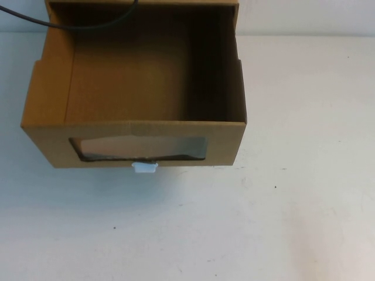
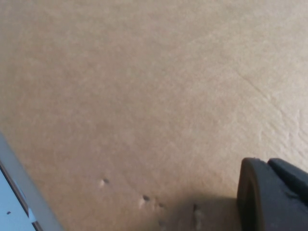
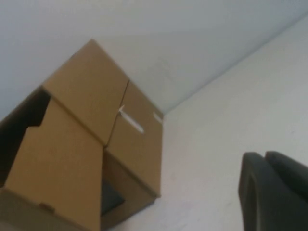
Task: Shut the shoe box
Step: Close the shoe box with your right arm
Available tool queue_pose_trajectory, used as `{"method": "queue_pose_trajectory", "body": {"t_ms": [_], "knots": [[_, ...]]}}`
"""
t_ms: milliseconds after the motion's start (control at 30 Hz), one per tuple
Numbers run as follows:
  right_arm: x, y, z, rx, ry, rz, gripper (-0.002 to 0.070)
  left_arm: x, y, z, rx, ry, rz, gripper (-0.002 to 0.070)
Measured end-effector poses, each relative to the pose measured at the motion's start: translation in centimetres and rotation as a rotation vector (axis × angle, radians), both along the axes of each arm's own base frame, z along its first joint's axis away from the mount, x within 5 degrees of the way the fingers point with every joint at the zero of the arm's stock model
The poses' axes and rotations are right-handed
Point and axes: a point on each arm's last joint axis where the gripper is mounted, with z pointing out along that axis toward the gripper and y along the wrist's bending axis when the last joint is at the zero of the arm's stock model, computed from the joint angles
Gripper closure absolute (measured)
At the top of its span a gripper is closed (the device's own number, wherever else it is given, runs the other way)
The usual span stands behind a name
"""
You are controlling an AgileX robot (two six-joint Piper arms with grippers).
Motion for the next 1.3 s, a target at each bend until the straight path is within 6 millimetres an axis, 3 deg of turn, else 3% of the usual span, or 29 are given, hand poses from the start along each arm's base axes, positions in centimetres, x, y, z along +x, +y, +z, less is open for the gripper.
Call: {"method": "queue_pose_trajectory", "body": {"t_ms": [100, 300, 467, 733, 900, 1167, 1300], "knots": [[-0.3, 0.9, 1.1, 0.007, 0.049, 0.102, 0.0687, 0.0, 0.0, 0.0, -0.005, 0.006, 0.005, 0.0680], [0.9, 3.0, 6.2, -0.119, 0.316, 0.344, 0.0687, 0.0, -0.1, 0.0, -0.011, 0.017, 0.008, 0.0680], [4.2, 3.9, 10.4, -0.285, 0.529, 0.495, 0.0687, 0.0, -0.1, 0.0, -0.022, 0.026, 0.018, 0.0680], [11.2, 5.9, 15.0, -0.401, 0.629, 0.670, 0.0687, 0.0, -0.1, 0.0, -0.027, 0.032, 0.023, 0.0680], [13.2, 10.8, 16.3, -0.512, 0.586, 0.813, 0.0687, 0.0, -0.1, 0.0, -0.028, 0.033, 0.024, 0.0680], [12.6, 20.6, 15.7, -0.690, 0.373, 0.935, 0.0687, 0.0, -0.1, 0.0, -0.028, 0.033, 0.024, 0.0680], [13.4, 23.4, 15.5, -0.686, 0.311, 0.948, 0.0687, 0.0, -0.1, 0.0, -0.029, 0.034, 0.025, 0.0680]]}}
